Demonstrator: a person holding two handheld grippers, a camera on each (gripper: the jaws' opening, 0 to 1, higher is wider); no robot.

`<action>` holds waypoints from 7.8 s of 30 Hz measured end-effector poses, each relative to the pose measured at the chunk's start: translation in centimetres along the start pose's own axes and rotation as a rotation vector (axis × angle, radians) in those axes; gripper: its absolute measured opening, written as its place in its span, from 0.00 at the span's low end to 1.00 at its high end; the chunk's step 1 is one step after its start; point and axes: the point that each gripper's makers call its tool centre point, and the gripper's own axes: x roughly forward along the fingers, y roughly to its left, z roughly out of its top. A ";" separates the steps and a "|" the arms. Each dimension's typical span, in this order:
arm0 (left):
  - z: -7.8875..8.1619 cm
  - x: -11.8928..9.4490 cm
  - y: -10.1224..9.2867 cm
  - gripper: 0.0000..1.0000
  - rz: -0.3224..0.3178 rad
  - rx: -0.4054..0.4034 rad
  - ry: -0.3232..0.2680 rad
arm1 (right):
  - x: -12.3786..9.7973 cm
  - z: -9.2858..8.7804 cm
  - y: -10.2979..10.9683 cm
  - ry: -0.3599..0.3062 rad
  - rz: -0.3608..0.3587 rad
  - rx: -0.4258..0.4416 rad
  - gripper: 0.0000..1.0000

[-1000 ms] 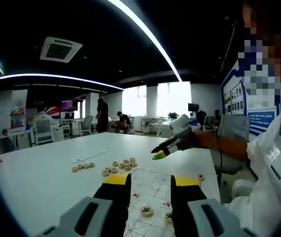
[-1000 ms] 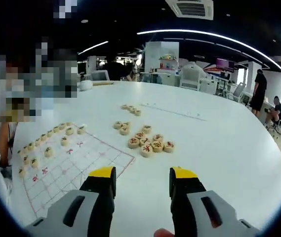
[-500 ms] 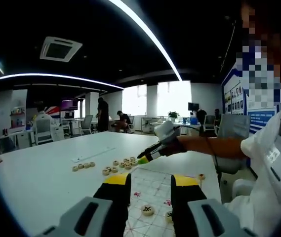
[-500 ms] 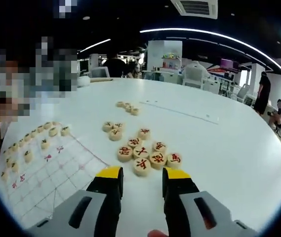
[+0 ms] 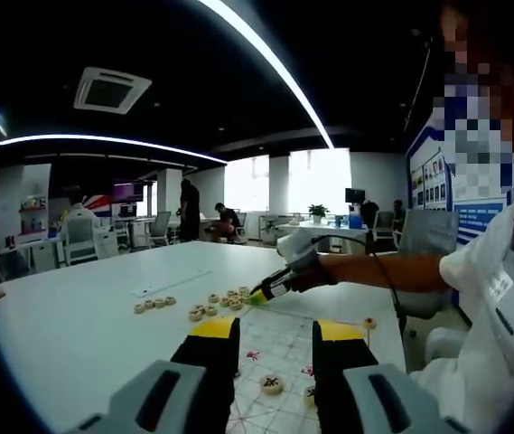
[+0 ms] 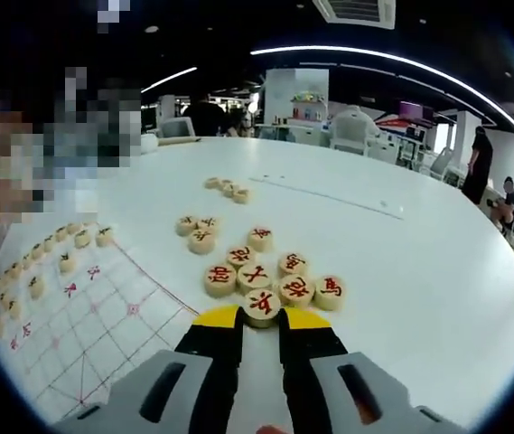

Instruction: Pick up the chess pieces one by one and place each piece onto its starting position on the chessboard, setting the pieces on their correct points until all the chess pieces are arranged in the starting layout

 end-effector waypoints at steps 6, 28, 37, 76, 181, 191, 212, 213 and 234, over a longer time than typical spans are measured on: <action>-0.1 -0.1 0.1 0.34 0.001 -0.002 0.002 | -1.4 1.2 0.5 -0.033 -0.001 -0.020 0.18; -1.2 0.3 0.2 0.34 -0.006 0.001 0.045 | -3.7 3.3 11.0 -0.080 0.193 -0.202 0.18; -1.0 0.0 0.6 0.34 0.004 -0.001 0.038 | 0.7 2.6 11.4 -0.014 0.202 -0.218 0.18; -0.1 -1.3 1.4 0.34 0.037 0.002 0.010 | 3.8 5.7 11.0 -0.023 0.139 -0.096 0.35; 0.1 -2.3 2.2 0.34 0.065 0.018 0.003 | -1.6 0.3 14.2 0.052 0.226 -0.182 0.20; 0.2 -2.3 2.3 0.34 0.070 0.018 0.003 | -2.1 0.9 13.5 0.040 0.216 -0.122 0.33; 0.2 -2.3 2.3 0.34 0.071 0.020 0.004 | 0.9 5.3 6.7 -0.014 0.061 -0.055 0.33; 0.2 -2.3 2.3 0.34 0.070 0.020 0.005 | 1.4 5.3 6.6 -0.007 0.060 -0.056 0.33; 0.2 -2.1 2.0 0.34 0.058 0.021 0.004 | 8.2 5.0 4.0 0.064 -0.017 -0.055 0.31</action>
